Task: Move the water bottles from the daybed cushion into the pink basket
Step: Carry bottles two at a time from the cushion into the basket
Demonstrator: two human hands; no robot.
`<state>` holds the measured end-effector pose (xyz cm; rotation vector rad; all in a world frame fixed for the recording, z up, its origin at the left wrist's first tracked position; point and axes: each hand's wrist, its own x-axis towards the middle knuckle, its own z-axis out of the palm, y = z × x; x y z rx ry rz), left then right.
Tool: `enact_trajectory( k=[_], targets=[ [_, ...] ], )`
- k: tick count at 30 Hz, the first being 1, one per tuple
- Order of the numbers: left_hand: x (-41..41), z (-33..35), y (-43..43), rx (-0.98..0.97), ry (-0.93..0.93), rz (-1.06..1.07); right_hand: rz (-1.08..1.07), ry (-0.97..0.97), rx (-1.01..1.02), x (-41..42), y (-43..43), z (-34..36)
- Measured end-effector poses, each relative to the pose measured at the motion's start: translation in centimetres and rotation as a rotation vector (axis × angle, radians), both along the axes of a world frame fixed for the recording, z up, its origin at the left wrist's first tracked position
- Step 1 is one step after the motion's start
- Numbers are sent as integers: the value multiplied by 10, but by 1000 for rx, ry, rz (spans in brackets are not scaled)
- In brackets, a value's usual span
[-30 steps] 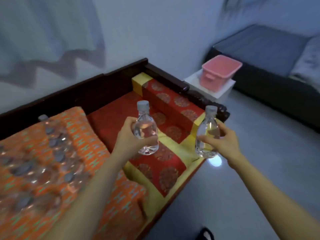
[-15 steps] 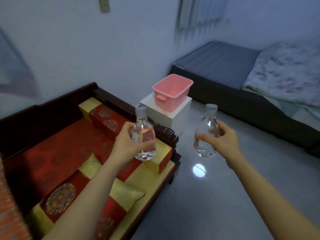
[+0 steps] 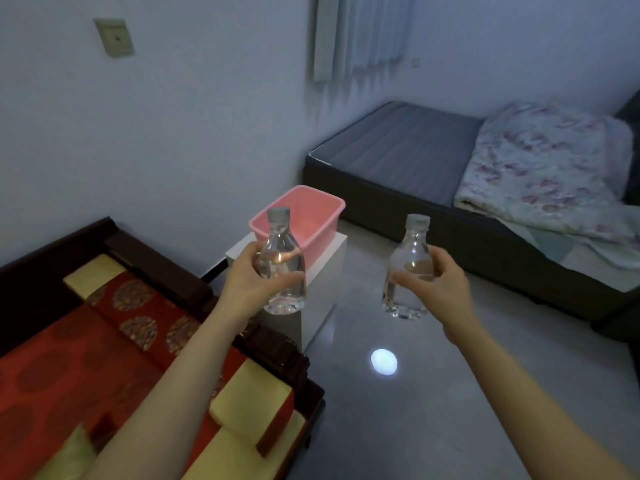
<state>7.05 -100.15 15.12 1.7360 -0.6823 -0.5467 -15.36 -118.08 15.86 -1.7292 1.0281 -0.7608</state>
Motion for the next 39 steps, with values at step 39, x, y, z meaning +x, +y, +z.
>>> enact_trajectory(
  k=[39],
  targets=[
    [240, -87, -414, 130, 53, 537, 667, 168, -16, 385, -488, -73]
  ],
)
